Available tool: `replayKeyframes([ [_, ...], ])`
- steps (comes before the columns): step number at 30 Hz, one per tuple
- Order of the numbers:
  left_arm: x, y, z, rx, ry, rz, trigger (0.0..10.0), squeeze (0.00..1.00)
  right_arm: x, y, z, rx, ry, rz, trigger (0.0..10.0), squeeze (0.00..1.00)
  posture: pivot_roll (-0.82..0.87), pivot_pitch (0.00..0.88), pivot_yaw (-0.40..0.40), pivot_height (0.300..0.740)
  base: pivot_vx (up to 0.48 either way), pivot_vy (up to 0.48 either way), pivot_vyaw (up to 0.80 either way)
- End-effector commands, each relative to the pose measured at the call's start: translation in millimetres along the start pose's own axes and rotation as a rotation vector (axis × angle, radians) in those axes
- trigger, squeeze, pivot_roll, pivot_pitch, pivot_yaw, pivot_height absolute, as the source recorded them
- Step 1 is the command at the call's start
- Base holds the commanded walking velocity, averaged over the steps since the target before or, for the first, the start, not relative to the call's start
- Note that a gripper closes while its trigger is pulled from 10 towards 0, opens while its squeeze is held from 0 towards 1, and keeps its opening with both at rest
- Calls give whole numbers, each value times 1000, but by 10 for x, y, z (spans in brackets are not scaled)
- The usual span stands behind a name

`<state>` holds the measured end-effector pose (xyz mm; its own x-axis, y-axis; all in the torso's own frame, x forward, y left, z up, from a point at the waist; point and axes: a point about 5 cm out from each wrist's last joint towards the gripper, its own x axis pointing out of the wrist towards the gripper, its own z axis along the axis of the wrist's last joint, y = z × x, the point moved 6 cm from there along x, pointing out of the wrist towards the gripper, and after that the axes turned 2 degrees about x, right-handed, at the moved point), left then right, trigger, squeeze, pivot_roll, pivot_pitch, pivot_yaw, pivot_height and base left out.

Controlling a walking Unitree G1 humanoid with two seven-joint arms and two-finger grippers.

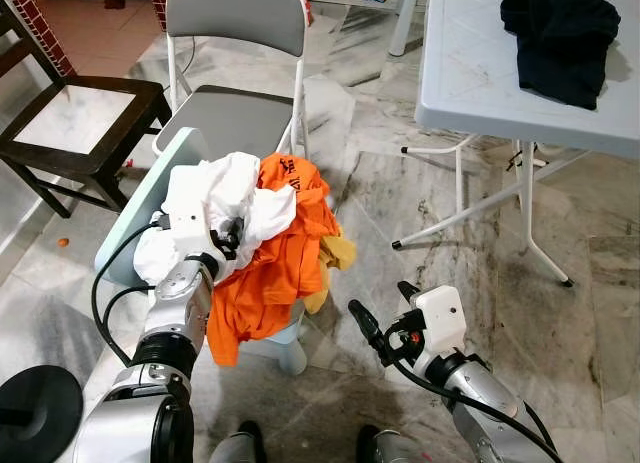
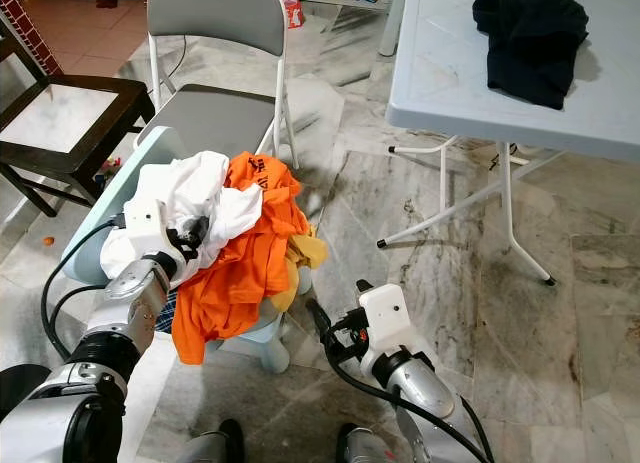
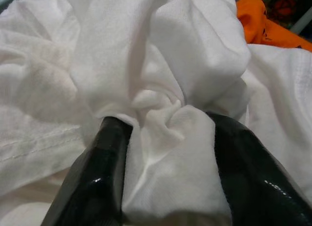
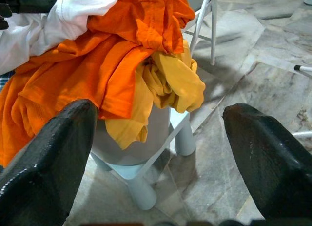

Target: Hang hanger

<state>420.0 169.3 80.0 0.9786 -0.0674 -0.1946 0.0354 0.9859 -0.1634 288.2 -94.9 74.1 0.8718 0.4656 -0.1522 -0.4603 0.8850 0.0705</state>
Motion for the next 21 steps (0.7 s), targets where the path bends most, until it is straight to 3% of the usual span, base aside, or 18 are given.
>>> replayKeyframes([
  [1, -28, -7, -113, 3, 27, -8, 0, 0, -11, 27, 25, -4, -10, 3, 10000, 0, -121, 229, 4, 740, 0, 0, 0],
  [5, -31, 36, -3, 36, -30, 17, 0, 0, -12, 19, 26, -4, -10, 4, 10000, 0, -121, 224, 4, 740, 0, 0, 0],
  [8, -21, 68, 198, 51, -108, 36, 0, 0, -11, 70, 46, 10, -16, 55, 10000, 0, -118, 221, 5, 740, 0, 0, 0],
  [15, -35, 65, 382, 84, -187, 51, 0, 0, -25, 119, 88, 31, -28, 103, 10000, 0, -109, 218, 13, 740, 0, 0, 0],
  [21, -151, -117, 965, 254, -443, 58, 0, 0, -22, 55, 77, 24, -23, 89, 10000, 0, -105, 215, 12, 740, 0, 0, 0],
])
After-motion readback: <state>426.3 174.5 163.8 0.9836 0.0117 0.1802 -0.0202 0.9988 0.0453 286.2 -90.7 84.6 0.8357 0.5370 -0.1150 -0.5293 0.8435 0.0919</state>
